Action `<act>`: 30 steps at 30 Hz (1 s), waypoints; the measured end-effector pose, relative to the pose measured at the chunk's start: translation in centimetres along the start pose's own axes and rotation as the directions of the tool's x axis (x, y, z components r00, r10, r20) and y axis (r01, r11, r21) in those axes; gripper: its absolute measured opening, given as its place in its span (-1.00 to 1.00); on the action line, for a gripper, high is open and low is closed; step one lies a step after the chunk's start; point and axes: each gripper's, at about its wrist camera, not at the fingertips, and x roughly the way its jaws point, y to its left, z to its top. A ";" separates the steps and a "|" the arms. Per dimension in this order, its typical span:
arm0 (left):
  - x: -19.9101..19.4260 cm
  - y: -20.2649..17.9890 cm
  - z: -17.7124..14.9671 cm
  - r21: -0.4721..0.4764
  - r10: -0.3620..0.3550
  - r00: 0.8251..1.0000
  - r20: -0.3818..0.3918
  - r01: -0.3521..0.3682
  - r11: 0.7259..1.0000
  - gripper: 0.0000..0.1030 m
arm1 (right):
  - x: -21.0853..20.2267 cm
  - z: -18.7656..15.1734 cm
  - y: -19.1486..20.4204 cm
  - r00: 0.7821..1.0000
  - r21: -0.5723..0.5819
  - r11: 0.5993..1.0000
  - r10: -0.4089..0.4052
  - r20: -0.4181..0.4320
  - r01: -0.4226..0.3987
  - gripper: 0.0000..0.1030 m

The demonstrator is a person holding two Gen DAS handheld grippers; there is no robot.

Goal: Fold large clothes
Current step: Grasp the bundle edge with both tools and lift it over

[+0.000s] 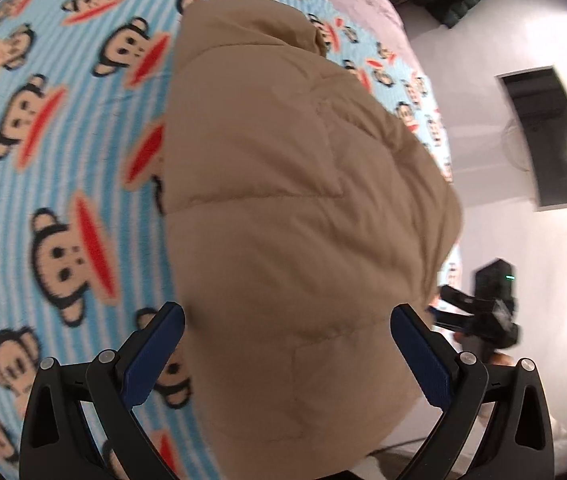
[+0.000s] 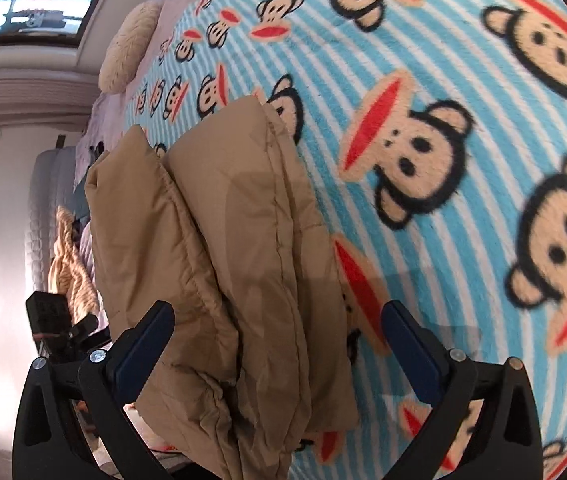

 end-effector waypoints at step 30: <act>4.2 1.0 2.1 -0.053 -0.151 0.988 -0.008 0.151 0.987 0.57 | 7.9 4.9 2.4 0.957 0.067 0.970 0.242 -0.159 -0.234 -0.03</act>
